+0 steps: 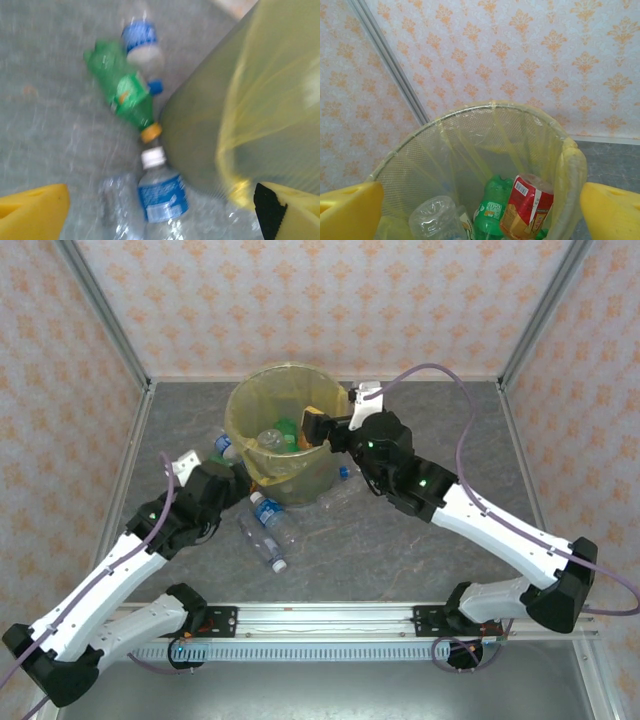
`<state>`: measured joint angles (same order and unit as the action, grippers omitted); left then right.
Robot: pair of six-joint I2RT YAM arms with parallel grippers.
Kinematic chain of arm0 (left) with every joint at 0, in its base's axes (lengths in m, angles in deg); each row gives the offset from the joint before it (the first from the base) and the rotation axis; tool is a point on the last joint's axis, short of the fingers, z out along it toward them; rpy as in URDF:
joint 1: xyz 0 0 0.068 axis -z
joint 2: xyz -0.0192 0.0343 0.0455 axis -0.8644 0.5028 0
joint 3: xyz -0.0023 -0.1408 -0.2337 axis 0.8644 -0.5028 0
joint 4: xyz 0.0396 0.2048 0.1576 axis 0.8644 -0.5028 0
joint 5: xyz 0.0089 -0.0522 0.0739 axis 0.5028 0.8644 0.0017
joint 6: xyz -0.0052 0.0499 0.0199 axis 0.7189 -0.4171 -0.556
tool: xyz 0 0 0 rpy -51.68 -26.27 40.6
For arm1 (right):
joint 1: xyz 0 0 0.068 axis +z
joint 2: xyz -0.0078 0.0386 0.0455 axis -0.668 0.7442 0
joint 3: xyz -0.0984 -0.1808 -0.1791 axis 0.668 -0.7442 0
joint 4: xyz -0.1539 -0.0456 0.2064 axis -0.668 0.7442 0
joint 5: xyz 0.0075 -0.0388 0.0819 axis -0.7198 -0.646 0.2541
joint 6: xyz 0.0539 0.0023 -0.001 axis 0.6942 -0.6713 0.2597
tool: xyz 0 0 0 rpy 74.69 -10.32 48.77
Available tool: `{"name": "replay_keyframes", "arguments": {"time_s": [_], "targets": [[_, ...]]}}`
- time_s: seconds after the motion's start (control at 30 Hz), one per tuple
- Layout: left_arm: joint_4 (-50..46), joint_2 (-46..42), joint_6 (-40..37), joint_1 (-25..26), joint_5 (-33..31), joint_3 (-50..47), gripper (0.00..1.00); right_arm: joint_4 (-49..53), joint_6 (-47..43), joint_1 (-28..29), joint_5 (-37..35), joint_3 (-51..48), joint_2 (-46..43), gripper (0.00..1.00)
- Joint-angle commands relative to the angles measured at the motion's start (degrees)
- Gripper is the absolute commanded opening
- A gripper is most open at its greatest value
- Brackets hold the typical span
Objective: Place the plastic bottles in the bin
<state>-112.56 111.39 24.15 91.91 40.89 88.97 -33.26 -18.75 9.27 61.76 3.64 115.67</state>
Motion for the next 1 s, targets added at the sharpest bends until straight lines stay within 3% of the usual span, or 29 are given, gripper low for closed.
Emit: {"name": "replay_keyframes", "arguments": {"time_s": [0.0,0.3,0.57,0.97], "targets": [[-2.5,-2.3,5.7,-0.5,8.2,-5.8,0.94,-1.6,-0.3,-0.3,-1.4,-1.4,-2.4,1.00],[11.0,-3.3,9.9,-0.5,21.8,-21.5,0.88,-0.8,1.2,-0.3,-1.3,-2.3,-4.0,1.00],[20.8,-1.0,10.8,-0.9,25.1,-26.9,0.85,0.1,2.3,-0.3,-1.0,-2.6,-4.8,1.00],[25.3,5.3,8.8,-3.5,25.0,-30.0,0.82,0.6,2.7,-0.3,-1.4,-2.5,-4.9,1.00]]}}
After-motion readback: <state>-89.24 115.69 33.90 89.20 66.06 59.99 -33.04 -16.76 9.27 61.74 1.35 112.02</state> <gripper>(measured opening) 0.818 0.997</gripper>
